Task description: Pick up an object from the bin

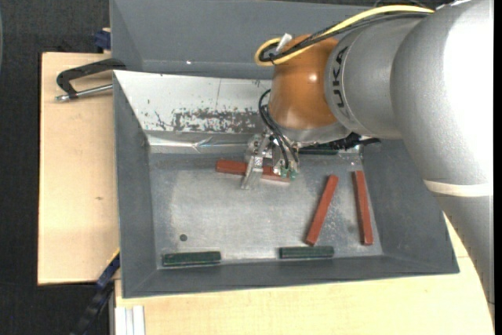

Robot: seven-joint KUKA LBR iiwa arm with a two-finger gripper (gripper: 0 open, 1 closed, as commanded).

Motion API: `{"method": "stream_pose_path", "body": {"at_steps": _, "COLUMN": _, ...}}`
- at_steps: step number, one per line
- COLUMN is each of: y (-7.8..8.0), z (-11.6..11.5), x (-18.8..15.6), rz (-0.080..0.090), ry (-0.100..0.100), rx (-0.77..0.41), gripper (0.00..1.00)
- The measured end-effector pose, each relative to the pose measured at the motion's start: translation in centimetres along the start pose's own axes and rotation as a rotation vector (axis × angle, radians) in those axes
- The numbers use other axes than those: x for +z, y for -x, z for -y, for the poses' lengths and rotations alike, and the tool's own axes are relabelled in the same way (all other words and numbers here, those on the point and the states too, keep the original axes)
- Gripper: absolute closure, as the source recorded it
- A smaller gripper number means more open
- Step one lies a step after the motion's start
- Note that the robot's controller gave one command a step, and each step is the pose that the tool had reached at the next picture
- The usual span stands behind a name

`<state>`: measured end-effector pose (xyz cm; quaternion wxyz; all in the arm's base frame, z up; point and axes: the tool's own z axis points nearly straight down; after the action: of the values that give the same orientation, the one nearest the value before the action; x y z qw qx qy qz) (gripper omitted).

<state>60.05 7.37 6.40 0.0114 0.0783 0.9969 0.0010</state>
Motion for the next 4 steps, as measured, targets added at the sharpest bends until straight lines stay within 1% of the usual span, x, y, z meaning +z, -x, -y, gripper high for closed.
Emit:
{"method": "stream_pose_path", "body": {"at_steps": 1, "y": -0.2, "z": 0.0, "x": -0.4, "rz": -0.013, "ry": -0.002, "rx": -0.008, "gripper": 1.0}}
{"method": "stream_pose_path", "body": {"at_steps": 2, "y": -0.4, "z": 0.0, "x": -2.4, "rz": -0.023, "ry": -0.003, "rx": -0.005, "gripper": 1.0}}
{"method": "stream_pose_path", "body": {"at_steps": 3, "y": 0.0, "z": -0.1, "x": -3.8, "rz": -0.016, "ry": -0.001, "rx": -0.005, "gripper": 1.0}}
{"method": "stream_pose_path", "body": {"at_steps": 4, "y": -0.1, "z": -0.1, "x": -4.9, "rz": -0.018, "ry": -0.001, "rx": -0.005, "gripper": 1.0}}
